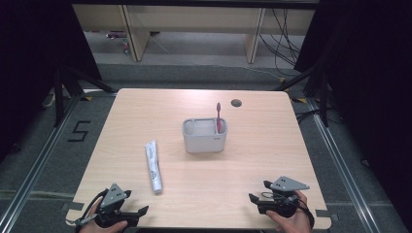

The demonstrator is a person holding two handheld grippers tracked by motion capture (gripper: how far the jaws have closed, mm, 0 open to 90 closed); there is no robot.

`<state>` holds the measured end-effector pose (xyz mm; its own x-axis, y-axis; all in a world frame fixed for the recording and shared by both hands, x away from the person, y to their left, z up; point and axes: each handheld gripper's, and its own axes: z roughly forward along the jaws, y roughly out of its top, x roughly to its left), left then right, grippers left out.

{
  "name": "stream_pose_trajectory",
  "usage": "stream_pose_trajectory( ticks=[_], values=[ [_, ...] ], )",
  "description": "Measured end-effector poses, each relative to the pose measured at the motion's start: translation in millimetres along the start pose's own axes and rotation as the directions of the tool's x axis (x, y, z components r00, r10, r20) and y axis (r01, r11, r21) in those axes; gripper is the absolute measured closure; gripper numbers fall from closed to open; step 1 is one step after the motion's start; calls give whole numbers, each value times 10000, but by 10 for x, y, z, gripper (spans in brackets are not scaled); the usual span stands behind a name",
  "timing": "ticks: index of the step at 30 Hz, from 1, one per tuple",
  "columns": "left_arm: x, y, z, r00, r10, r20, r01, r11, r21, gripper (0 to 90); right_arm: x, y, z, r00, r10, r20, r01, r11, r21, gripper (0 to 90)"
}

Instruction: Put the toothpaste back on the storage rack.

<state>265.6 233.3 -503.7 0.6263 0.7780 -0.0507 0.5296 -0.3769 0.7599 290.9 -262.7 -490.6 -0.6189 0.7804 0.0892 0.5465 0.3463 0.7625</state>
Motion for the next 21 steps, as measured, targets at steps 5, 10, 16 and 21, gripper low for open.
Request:
stream_pose_trajectory(
  ticks=[5, 10, 16, 21],
  values=[
    [-13, 7, -8, 9992, -402, 90, 403, 9991, -103, 159, 18, -31, -35, 9999, -66, 115, 65, 10000, 50, 260],
    [12, 15, 0, 9983, -559, 142, 561, 9984, -101, 159, 1, -68, -64, 9998, -58, -181, 60, 9999, 126, 259],
    [45, 78, 26, 9963, -863, 22, 864, 9960, -238, 159, 30, -91, -94, 10000, 28, 54, -29, 10000, 90, 259],
    [77, 127, 73, 9943, -1068, 63, 1070, 9938, -289, 160, 51, -102, -100, 9998, 217, -41, -217, 9997, 90, 260]
  ],
)
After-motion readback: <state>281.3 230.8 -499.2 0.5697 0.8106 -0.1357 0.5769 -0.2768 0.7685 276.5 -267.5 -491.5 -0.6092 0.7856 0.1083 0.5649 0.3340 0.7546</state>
